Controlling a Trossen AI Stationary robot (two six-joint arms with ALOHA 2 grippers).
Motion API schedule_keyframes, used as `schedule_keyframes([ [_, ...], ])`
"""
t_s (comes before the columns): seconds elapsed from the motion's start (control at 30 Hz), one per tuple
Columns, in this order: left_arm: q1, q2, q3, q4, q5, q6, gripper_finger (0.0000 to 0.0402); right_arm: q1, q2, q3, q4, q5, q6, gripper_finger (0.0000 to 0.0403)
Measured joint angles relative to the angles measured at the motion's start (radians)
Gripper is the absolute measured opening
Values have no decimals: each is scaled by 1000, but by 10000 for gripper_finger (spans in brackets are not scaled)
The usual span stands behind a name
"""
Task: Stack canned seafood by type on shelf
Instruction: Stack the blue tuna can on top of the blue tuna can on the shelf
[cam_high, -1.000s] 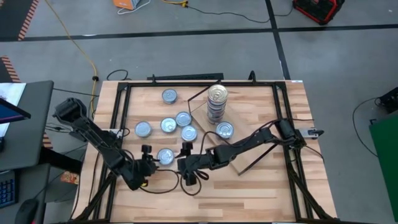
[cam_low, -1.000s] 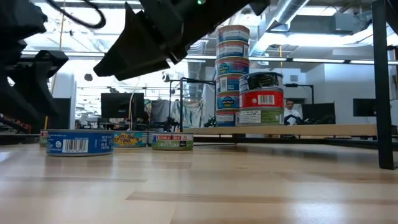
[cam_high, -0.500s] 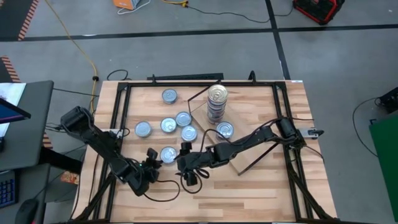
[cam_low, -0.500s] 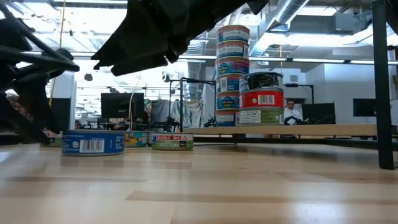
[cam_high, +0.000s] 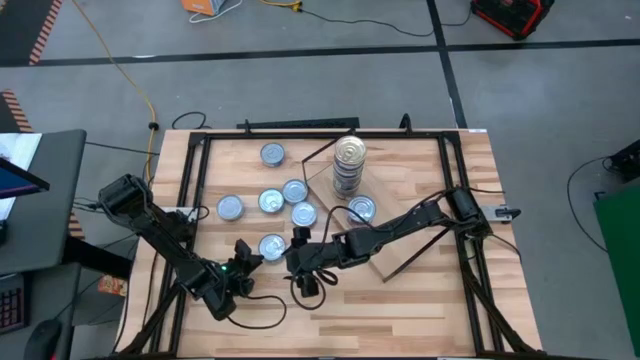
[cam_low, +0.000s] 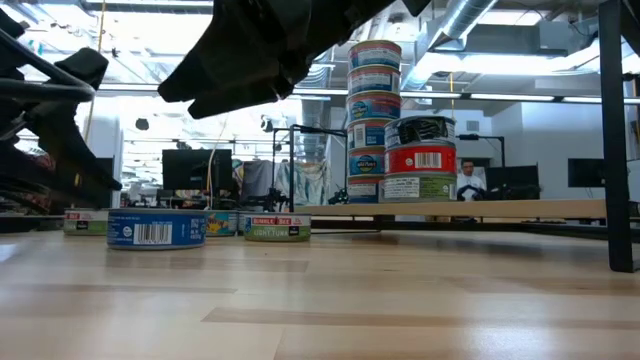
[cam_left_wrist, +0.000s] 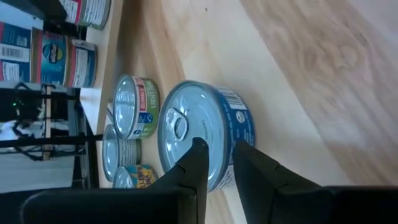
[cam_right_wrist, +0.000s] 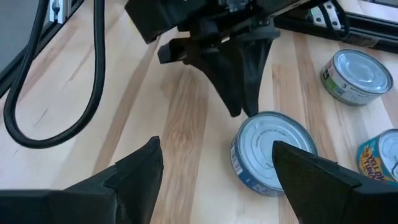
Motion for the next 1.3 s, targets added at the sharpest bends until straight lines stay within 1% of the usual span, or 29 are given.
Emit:
schedule_keyframes([
  [0.17, 28, 8, -1, -4, 3, 1, 88, 0, -4, 0, 0, 1, 8, 327],
  [0.3, 62, 8, -2, -3, 33, 30, 109, 3, -4, 0, -1, 1, 14, 327],
  [0.4, 77, 8, -2, -3, 44, 57, 113, 3, -5, 0, 0, 2, 18, 327],
  [0.5, 96, 8, -2, -4, 97, 91, 102, 3, -5, 0, -1, 2, 17, 327],
  [0.6, 114, 8, -2, 2, 133, 93, 78, 3, -5, 0, 0, 2, 18, 327],
  [0.7, 125, 6, -1, 22, 154, 96, 52, 3, -5, 0, 0, 2, 24, 327],
  [0.9, 127, 6, -1, 49, 173, 155, 8, 7, -5, 0, 0, 3, 25, 327],
  [1.1, 124, 8, -2, 43, 265, 108, 0, 7, -5, 0, -1, 3, 25, 327],
  [1.3, 119, 8, -3, 16, 286, 44, 0, 7, -5, 0, -8, 3, 32, 327],
])
